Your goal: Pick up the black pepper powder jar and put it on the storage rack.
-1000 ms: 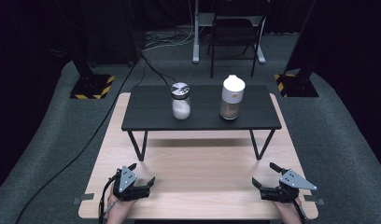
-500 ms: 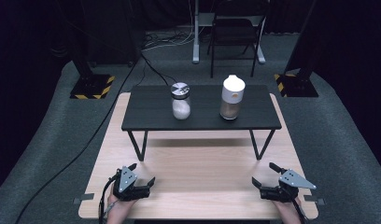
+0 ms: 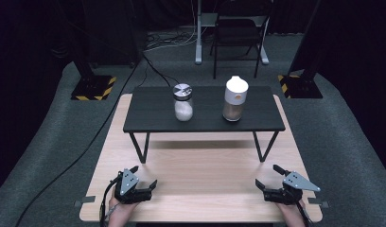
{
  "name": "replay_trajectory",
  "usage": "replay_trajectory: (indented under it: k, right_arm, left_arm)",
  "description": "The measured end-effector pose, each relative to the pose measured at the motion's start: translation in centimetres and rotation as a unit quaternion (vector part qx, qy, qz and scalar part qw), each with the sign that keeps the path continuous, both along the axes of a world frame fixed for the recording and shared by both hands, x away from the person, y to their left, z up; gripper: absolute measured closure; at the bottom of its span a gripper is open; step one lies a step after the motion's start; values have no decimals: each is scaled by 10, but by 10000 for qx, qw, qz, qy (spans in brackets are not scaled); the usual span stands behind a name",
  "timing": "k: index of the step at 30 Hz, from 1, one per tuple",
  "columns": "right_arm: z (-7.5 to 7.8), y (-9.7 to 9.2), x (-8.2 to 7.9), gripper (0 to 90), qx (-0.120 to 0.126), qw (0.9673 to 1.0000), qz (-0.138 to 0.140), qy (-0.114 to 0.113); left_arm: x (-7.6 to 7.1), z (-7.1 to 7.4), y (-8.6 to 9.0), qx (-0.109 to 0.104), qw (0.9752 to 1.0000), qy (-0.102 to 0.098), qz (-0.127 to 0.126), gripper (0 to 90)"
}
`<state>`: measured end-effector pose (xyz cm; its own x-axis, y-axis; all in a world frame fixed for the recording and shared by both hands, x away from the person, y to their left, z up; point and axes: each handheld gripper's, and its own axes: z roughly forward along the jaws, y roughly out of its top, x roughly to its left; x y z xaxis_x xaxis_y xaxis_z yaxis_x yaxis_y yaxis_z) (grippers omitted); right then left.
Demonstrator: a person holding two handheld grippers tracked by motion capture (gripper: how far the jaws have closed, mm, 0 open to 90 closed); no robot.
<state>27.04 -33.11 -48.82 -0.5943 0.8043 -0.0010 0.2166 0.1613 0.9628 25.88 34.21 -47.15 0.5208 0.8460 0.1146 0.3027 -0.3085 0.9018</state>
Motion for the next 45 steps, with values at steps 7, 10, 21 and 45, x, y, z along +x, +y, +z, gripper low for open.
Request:
replay_trajectory:
  k: [7,10,21,45]
  right_arm:
    - [1,0,2,49,-25,10000,14,49]
    - [1,0,2,49,-30,10000,17,53]
    - [1,0,2,50,-34,10000,-5,61]
    - [1,0,2,52,-62,10000,2,72]
  left_arm:
    - [0,0,0,2,10000,6,-3,95]
    - [0,0,0,7,10000,-1,-4,95]
    - [0,0,0,16,10000,13,-8,95]
    - [1,1,0,27,10000,13,-20,95]
